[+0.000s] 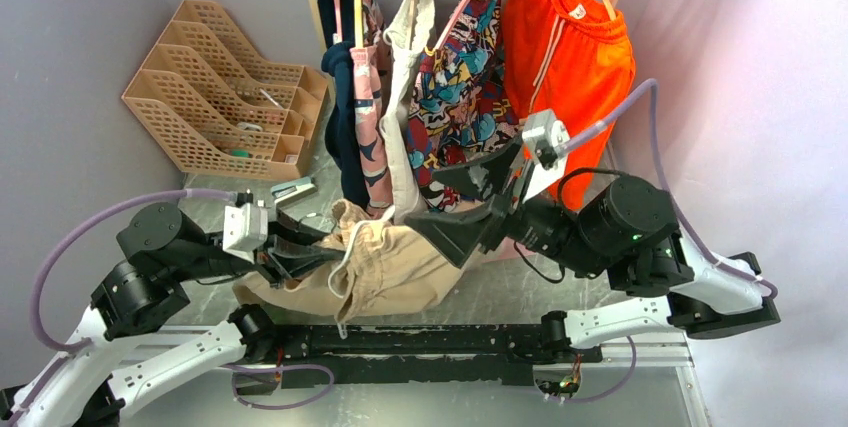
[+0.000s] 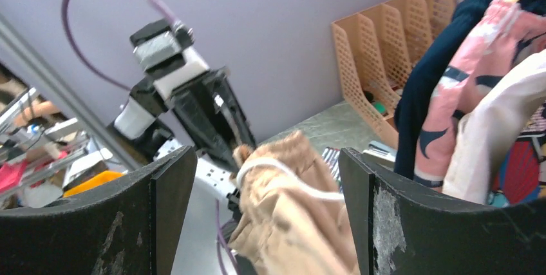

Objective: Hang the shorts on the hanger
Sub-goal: Adjust the shorts on the hanger.

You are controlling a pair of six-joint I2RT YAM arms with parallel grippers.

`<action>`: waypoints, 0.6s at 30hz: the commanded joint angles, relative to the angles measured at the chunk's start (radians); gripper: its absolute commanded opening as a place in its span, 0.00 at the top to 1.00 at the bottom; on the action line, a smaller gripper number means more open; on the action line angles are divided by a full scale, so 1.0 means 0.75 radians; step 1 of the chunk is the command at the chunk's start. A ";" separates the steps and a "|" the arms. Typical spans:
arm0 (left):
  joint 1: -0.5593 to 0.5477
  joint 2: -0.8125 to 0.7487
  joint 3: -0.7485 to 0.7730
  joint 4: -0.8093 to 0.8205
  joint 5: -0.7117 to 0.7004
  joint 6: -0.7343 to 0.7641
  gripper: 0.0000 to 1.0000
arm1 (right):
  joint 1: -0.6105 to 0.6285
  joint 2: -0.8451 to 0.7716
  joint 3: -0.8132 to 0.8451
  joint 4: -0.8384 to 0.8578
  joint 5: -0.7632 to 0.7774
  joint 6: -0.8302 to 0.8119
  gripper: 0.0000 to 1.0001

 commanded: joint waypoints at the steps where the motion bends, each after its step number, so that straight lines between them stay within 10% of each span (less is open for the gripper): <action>1: 0.006 -0.033 0.015 0.002 0.237 0.146 0.93 | 0.005 0.119 0.141 -0.121 0.163 -0.049 0.16; 18: 0.007 -0.047 0.019 -0.090 0.543 0.214 0.93 | 0.005 -0.009 -0.254 -0.153 -0.148 -0.264 0.23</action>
